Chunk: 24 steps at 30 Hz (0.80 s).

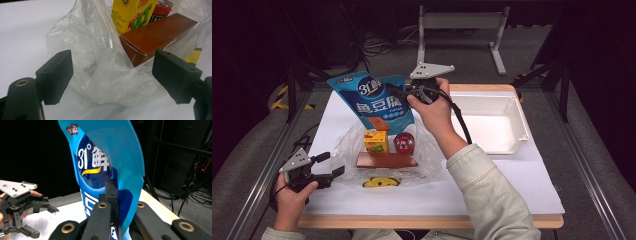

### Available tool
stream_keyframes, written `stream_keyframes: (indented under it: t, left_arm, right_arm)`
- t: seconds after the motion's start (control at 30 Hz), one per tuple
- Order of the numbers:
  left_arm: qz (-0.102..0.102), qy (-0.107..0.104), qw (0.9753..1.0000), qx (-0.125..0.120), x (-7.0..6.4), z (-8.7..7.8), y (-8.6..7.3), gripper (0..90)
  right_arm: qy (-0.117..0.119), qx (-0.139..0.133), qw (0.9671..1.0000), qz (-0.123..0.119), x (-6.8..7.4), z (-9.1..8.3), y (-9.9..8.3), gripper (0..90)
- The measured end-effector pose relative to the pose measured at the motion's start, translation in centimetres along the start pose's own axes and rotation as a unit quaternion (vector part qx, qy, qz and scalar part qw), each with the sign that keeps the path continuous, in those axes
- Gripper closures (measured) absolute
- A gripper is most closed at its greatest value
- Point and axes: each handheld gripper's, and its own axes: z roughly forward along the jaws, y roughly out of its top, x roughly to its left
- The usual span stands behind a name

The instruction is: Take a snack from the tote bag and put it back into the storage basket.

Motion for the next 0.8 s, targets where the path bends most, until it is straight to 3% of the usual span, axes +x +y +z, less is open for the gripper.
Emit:
stream_keyframes:
  t: [0.8]
  left_arm:
    - [0.002,-0.002,1.0000,0.004,-0.1,0.1,0.0,17.7]
  right_arm:
    - [-0.001,-0.028,0.9996,-0.002,0.4,-1.0,2.0,89.2]
